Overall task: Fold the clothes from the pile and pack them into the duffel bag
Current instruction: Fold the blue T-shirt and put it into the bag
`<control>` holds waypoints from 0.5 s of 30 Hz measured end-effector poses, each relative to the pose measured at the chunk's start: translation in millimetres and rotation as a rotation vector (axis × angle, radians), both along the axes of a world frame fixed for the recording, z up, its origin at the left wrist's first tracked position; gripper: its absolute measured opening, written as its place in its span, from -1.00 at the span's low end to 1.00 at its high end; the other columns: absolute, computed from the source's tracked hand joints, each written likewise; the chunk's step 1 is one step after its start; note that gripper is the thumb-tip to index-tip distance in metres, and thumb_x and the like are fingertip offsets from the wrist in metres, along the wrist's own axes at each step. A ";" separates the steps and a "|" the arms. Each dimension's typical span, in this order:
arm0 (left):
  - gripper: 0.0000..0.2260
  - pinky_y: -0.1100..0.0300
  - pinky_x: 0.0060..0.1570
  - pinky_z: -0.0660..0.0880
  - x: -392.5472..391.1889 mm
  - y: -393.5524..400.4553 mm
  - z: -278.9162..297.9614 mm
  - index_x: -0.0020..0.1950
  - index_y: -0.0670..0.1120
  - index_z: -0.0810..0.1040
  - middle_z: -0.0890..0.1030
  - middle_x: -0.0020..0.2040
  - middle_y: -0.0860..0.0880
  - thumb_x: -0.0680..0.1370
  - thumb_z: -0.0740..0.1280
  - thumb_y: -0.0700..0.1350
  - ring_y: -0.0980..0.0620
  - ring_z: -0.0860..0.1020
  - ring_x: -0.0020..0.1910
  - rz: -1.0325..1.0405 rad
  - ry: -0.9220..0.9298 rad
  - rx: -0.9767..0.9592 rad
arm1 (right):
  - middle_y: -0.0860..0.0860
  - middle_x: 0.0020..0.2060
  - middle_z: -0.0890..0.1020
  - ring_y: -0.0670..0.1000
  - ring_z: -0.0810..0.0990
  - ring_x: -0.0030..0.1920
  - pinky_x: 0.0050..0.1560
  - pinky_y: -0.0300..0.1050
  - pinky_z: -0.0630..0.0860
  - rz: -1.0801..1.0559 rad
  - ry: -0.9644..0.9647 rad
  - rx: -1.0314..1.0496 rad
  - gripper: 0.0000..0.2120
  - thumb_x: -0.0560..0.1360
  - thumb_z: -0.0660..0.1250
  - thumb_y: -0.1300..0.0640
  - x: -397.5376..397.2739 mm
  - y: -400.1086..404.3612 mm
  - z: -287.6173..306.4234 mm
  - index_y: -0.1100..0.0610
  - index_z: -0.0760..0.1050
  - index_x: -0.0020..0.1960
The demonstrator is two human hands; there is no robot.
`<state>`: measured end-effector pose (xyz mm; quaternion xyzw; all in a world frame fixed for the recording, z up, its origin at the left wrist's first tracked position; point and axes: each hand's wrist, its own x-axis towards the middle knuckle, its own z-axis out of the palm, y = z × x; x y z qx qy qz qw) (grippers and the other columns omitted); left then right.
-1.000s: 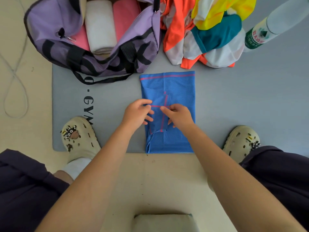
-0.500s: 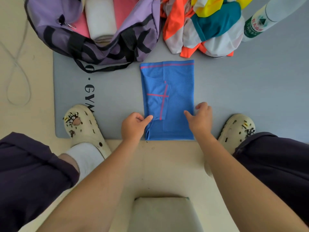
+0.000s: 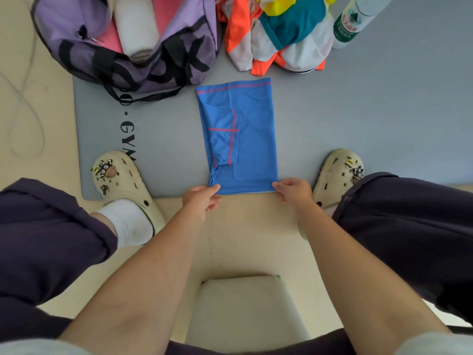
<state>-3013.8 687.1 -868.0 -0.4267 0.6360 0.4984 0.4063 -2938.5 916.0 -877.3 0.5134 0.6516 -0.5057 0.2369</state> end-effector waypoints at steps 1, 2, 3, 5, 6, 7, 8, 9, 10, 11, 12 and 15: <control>-0.77 0.33 -0.54 0.47 0.6 -0.4 3.8 0.06 -0.16 0.48 0.64 -0.13 -0.11 0.49 0.48 -0.20 0.10 0.65 -0.40 0.049 -0.010 0.053 | 0.06 -0.37 0.58 -0.04 0.57 -0.42 -0.31 -0.17 0.54 -0.095 0.033 -0.092 -0.78 0.48 0.45 0.18 1.9 0.8 2.9 0.12 0.46 -0.27; -0.79 0.30 -0.48 0.51 0.6 -1.4 5.9 0.04 -0.15 0.47 0.65 -0.11 -0.09 0.50 0.47 -0.21 0.07 0.67 -0.35 0.090 -0.019 0.107 | 0.10 -0.32 0.61 -0.04 0.63 -0.40 -0.30 -0.18 0.60 -0.182 0.060 -0.196 -0.82 0.50 0.42 0.21 3.4 1.9 6.3 0.14 0.46 -0.21; -0.81 0.27 -0.43 0.55 0.3 -3.5 7.3 0.01 -0.13 0.47 0.66 -0.11 -0.07 0.50 0.46 -0.23 0.06 0.68 -0.31 0.122 -0.026 0.158 | 0.14 -0.27 0.63 -0.03 0.68 -0.36 -0.28 -0.18 0.63 -0.248 0.074 -0.304 -0.85 0.52 0.39 0.23 5.2 3.9 9.8 0.17 0.45 -0.17; -0.84 0.26 -0.36 0.56 -1.5 -9.6 9.3 -0.02 -0.12 0.47 0.67 -0.16 -0.05 0.52 0.43 -0.26 0.03 0.70 -0.25 0.162 -0.041 0.237 | 0.19 -0.22 0.67 0.02 0.72 -0.27 -0.25 -0.16 0.65 -0.302 0.067 -0.489 -0.90 0.54 0.36 0.27 8.3 8.9 15.8 0.21 0.45 -0.11; -0.84 0.27 -0.37 0.56 -2.8 -12.6 9.9 -0.02 -0.12 0.47 0.68 -0.20 -0.03 0.52 0.43 -0.27 0.02 0.70 -0.24 0.171 -0.047 0.263 | 0.19 -0.22 0.68 0.03 0.72 -0.24 -0.25 -0.16 0.64 -0.290 0.050 -0.547 -0.91 0.54 0.35 0.28 8.8 11.7 18.5 0.22 0.45 -0.11; -0.84 0.28 -0.39 0.55 -5.5 -15.0 11.4 -0.02 -0.11 0.47 0.69 -0.24 -0.02 0.52 0.42 -0.27 0.02 0.70 -0.24 0.172 -0.048 0.280 | 0.17 -0.23 0.70 0.03 0.72 -0.24 -0.25 -0.17 0.64 -0.268 0.036 -0.583 -0.92 0.54 0.35 0.29 7.7 14.6 21.3 0.22 0.46 -0.11; -0.82 0.28 -0.41 0.53 -9.4 -16.2 13.5 0.00 -0.10 0.46 0.68 -0.24 -0.01 0.52 0.42 -0.27 0.02 0.70 -0.25 0.165 -0.036 0.288 | 0.15 -0.25 0.71 0.02 0.72 -0.25 -0.27 -0.18 0.63 -0.256 0.036 -0.603 -0.92 0.54 0.34 0.29 4.5 17.5 24.7 0.20 0.46 -0.11; -0.79 0.29 -0.43 0.52 -15.0 -16.3 16.5 0.03 -0.07 0.44 0.69 -0.22 -0.01 0.52 0.42 -0.27 0.02 0.71 -0.26 0.152 -0.003 0.291 | 0.14 -0.26 0.71 0.01 0.72 -0.27 -0.29 -0.19 0.62 -0.256 0.054 -0.606 -0.91 0.54 0.34 0.30 -1.2 20.9 28.8 0.18 0.44 -0.10; -0.76 0.29 -0.45 0.51 -22.5 -14.9 19.3 0.06 -0.01 0.44 0.69 -0.19 -0.01 0.52 0.41 -0.27 0.02 0.71 -0.27 0.135 0.048 0.298 | 0.14 -0.27 0.71 0.01 0.71 -0.29 -0.31 -0.19 0.62 -0.264 0.092 -0.592 -0.90 0.54 0.34 0.30 -10.1 24.7 33.3 0.15 0.44 -0.06; -0.72 0.29 -0.45 0.50 -32.2 -12.2 23.4 0.09 0.06 0.44 0.71 -0.17 0.00 0.53 0.40 -0.26 0.02 0.71 -0.26 0.117 0.108 0.316 | 0.14 -0.26 0.71 0.02 0.71 -0.31 -0.33 -0.19 0.61 -0.268 0.139 -0.569 -0.87 0.54 0.33 0.30 -21.5 28.6 38.2 0.13 0.44 0.00; -0.69 0.30 -0.45 0.50 -43.6 -8.4 27.7 0.12 0.12 0.46 0.72 -0.16 0.01 0.54 0.38 -0.26 0.02 0.71 -0.25 0.094 0.162 0.344 | 0.14 -0.26 0.71 0.02 0.71 -0.31 -0.33 -0.19 0.62 -0.261 0.186 -0.546 -0.85 0.54 0.33 0.30 -34.8 32.2 43.6 0.11 0.44 0.06; -0.81 0.31 -0.35 0.56 -81.8 6.0 42.1 0.15 0.01 0.56 0.72 -0.07 -0.02 0.57 0.35 -0.20 0.03 0.71 -0.17 0.016 0.270 0.419 | 0.09 -0.19 0.72 0.00 0.72 -0.25 -0.25 -0.21 0.63 -0.214 0.309 -0.525 -0.90 0.57 0.29 0.28 -76.9 38.9 59.5 0.12 0.49 0.03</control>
